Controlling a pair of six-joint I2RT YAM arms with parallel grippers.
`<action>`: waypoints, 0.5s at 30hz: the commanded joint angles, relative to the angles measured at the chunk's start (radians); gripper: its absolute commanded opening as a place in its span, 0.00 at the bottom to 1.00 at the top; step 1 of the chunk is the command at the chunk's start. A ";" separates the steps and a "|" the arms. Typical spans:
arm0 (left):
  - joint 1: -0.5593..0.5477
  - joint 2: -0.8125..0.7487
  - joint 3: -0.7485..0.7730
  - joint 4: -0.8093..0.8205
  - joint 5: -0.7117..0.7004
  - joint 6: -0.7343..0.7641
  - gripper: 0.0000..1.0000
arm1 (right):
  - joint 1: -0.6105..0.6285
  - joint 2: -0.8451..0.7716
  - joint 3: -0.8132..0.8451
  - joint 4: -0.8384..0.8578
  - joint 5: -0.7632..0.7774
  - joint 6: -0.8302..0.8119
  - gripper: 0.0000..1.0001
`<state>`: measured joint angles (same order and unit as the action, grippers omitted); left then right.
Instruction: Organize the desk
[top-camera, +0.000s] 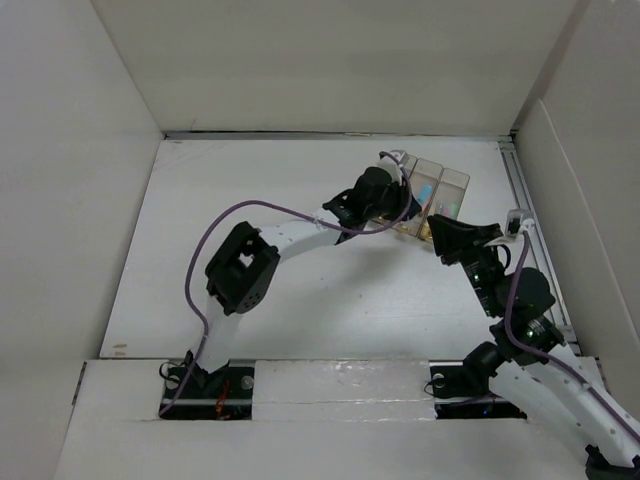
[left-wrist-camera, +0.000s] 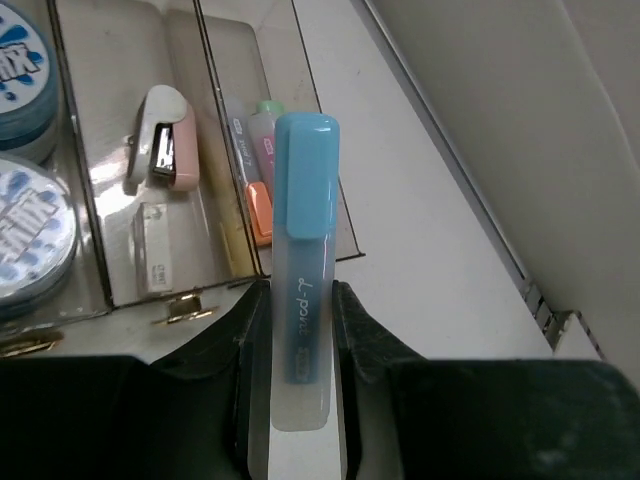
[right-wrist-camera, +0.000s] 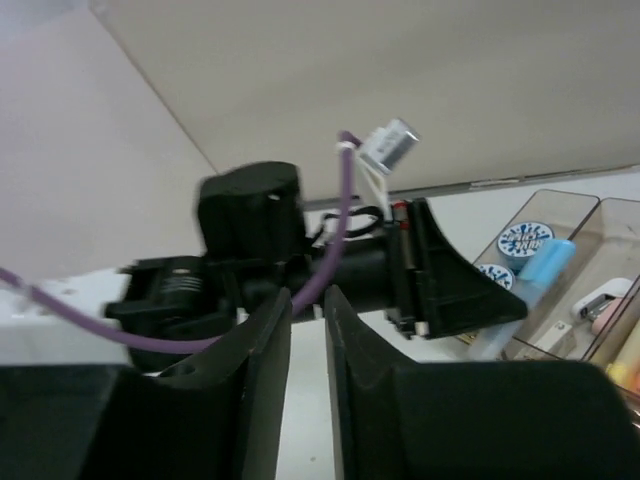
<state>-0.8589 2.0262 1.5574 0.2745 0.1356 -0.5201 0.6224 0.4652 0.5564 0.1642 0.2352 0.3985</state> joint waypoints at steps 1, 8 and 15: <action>0.023 0.087 0.128 0.052 0.114 -0.075 0.00 | -0.001 -0.048 0.002 0.028 0.018 -0.001 0.25; 0.023 0.323 0.432 0.087 0.176 -0.144 0.00 | -0.001 -0.069 0.005 0.012 0.033 -0.001 0.18; 0.023 0.460 0.582 0.121 0.183 -0.192 0.00 | -0.001 -0.068 0.004 0.011 0.035 0.002 0.21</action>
<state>-0.8356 2.4775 2.0605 0.3187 0.2886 -0.6731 0.6224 0.4042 0.5564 0.1608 0.2554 0.3996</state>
